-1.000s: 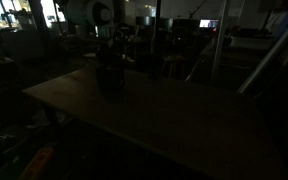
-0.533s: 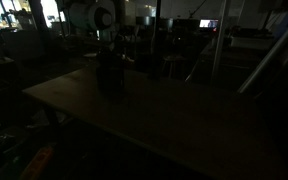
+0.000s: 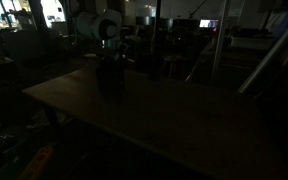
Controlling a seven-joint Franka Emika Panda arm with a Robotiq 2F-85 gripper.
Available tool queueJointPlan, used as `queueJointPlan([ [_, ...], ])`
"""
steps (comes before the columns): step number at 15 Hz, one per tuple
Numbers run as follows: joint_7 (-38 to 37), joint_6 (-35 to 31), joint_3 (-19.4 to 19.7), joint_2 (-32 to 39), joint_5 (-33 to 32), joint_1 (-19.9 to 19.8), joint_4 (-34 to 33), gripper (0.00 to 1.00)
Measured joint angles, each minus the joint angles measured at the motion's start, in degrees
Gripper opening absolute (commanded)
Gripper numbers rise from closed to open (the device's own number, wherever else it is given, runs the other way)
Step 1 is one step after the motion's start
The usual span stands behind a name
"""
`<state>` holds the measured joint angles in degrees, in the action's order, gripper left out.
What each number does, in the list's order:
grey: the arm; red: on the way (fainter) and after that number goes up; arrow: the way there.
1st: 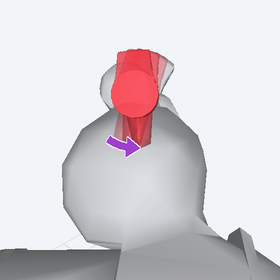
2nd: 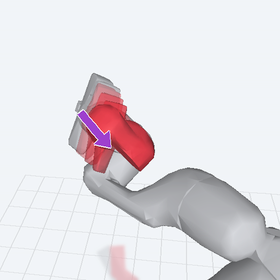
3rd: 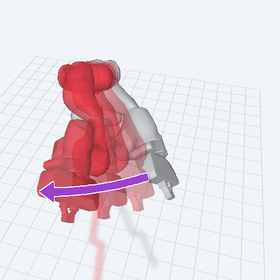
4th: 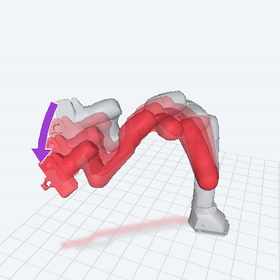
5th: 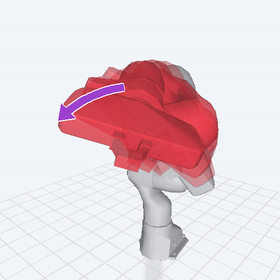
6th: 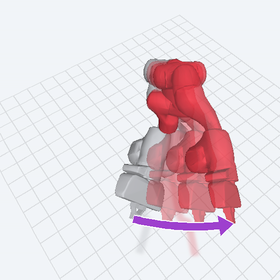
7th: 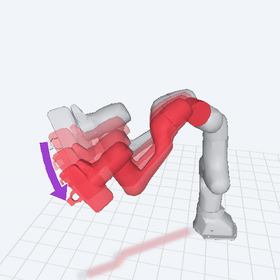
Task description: Pick up the white towel and put it in the black basket on the right
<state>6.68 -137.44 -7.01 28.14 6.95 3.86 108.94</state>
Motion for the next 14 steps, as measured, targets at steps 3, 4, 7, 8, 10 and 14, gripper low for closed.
queueJointPlan([
  [3,1.87,-0.23,-0.86,0.20,1.77,-1.29,-0.05,0.13],
  [4,2.20,-0.23,-1.09,0.21,2.18,-1.52,-0.05,0.13],
  [7,2.72,-0.23,-1.35,0.21,2.91,-1.80,-0.04,0.12],
  [8,2.72,-0.23,-1.35,0.21,2.91,-1.80,-0.03,0.13],
  [10,2.72,-0.23,-1.35,0.17,2.91,-1.80,-0.03,0.13],
  [14,2.28,-0.04,-1.15,-0.67,2.07,-1.58,-0.01,0.13],
])
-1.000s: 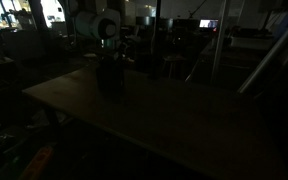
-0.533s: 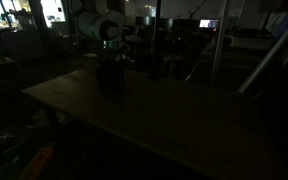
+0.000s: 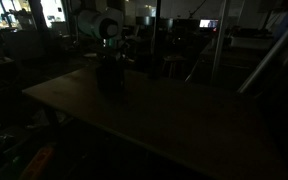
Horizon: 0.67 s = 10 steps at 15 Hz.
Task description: Pick up the white towel and put it in the black basket on the right
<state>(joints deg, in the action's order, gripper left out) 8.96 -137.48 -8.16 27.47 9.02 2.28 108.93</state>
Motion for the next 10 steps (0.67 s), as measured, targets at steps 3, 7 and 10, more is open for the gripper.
queueJointPlan([
  [3,-2.27,0.49,0.64,-2.05,-2.60,0.71,0.05,0.12],
  [7,-6.77,2.34,2.35,-6.28,-6.93,1.86,0.31,0.13],
  [10,-10.18,3.63,3.86,-9.73,-10.07,2.17,0.76,0.13],
])
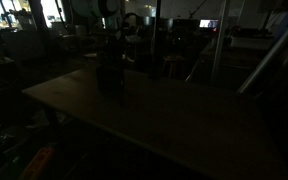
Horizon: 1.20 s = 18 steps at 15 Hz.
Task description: Pick up the white towel and put it in the black basket on the right
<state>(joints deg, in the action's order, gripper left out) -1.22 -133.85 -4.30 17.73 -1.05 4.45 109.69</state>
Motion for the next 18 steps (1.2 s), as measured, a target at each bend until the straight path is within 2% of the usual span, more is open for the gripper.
queueJointPlan([
  [4,-6.16,0.10,2.58,-5.10,-3.56,-0.03,1.94,0.13],
  [10,-23.91,-1.49,5.40,-12.16,-9.68,-0.12,6.36,0.13],
  [11,-27.35,-1.78,5.53,-13.12,-11.18,-0.13,7.20,0.18],
  [12,-30.36,-2.12,5.55,-13.99,-12.53,-0.13,7.99,0.28],
  [13,-33.09,-2.46,5.53,-14.84,-13.84,-0.13,8.80,0.44],
  [14,-35.53,-2.65,5.46,-15.63,-14.94,-0.13,9.57,0.26],
  [16,-39.02,-2.66,5.05,-17.02,-16.15,-0.12,10.96,0.42],
  [18,-40.03,-2.66,4.79,-17.82,-16.29,-0.12,11.72,0.45],
])
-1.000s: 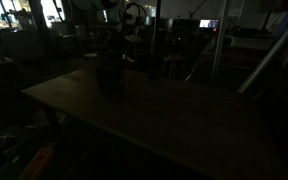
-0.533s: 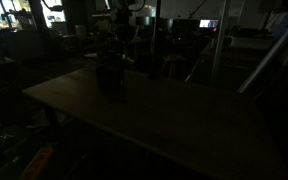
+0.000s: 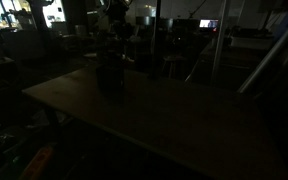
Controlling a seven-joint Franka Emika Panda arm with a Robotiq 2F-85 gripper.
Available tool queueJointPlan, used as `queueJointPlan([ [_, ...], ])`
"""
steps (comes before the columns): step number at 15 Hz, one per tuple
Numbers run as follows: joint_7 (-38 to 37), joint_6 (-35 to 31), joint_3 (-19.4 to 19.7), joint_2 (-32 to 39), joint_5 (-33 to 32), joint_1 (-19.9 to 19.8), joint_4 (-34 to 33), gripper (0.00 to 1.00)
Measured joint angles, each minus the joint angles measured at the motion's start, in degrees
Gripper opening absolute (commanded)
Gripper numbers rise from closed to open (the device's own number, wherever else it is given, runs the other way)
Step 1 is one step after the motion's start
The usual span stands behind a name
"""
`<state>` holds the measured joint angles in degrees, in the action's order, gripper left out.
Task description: Pick up the white towel and put it in the black basket on the right
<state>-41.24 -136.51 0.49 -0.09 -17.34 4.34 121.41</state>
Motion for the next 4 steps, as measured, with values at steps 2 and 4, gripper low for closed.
queueJointPlan([
  [2,-0.29,0.00,-0.03,-0.18,-0.01,0.00,0.22,0.44],
  [4,-0.39,-0.01,-0.03,-0.18,-0.02,0.00,0.33,0.44],
])
